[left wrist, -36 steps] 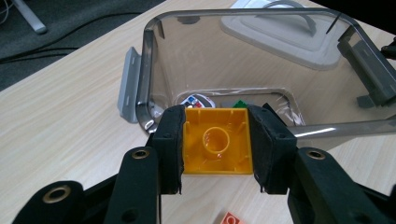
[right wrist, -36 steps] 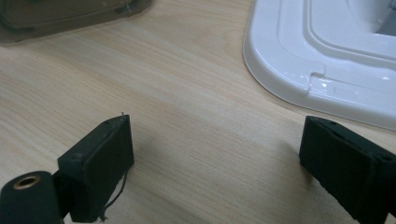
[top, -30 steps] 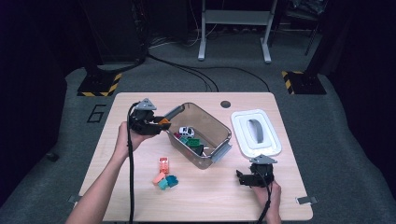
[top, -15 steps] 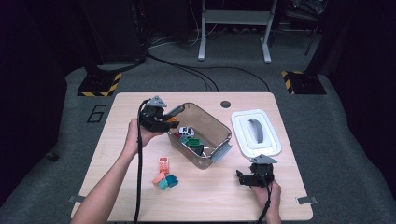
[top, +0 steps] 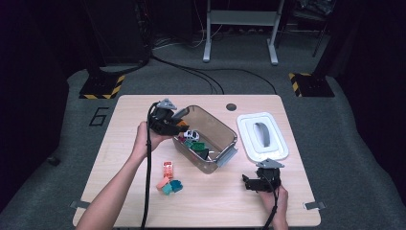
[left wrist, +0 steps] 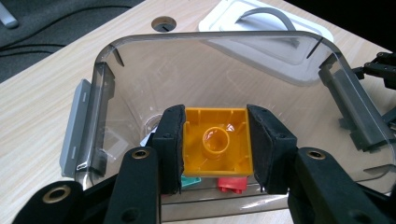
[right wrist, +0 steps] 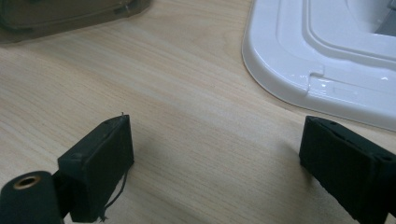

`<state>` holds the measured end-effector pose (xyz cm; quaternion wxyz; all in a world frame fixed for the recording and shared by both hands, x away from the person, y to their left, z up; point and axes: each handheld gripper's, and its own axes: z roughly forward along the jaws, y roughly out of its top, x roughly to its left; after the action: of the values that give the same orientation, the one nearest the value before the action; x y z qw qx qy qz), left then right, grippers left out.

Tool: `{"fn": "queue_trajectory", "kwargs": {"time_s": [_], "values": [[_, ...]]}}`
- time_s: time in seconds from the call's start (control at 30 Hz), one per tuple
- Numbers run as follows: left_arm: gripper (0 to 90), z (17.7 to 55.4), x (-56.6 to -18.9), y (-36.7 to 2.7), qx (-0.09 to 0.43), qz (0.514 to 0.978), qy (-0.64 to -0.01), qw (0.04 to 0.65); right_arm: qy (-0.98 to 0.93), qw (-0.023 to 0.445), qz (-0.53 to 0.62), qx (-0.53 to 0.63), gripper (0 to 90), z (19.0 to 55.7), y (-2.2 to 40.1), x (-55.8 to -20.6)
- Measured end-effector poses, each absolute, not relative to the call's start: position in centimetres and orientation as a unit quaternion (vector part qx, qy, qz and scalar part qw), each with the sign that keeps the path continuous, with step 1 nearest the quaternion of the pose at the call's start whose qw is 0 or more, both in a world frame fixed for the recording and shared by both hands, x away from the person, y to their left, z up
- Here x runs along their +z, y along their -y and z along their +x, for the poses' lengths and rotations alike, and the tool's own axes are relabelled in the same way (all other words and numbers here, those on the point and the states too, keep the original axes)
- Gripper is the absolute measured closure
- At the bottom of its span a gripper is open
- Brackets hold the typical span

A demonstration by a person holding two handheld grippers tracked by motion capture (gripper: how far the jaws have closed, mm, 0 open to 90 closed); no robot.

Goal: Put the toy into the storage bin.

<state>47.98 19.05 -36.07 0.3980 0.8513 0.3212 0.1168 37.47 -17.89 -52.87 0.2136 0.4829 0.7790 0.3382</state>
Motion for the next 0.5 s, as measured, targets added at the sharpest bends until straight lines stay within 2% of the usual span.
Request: {"fn": "queue_trajectory", "kwargs": {"time_s": [0.5], "values": [[58.9,48.05,-36.55,-18.15,0.100,0.854,-0.324,0.395,-0.779,0.214,0.483,0.338,9.1,37.48,17.89,-52.87]]}}
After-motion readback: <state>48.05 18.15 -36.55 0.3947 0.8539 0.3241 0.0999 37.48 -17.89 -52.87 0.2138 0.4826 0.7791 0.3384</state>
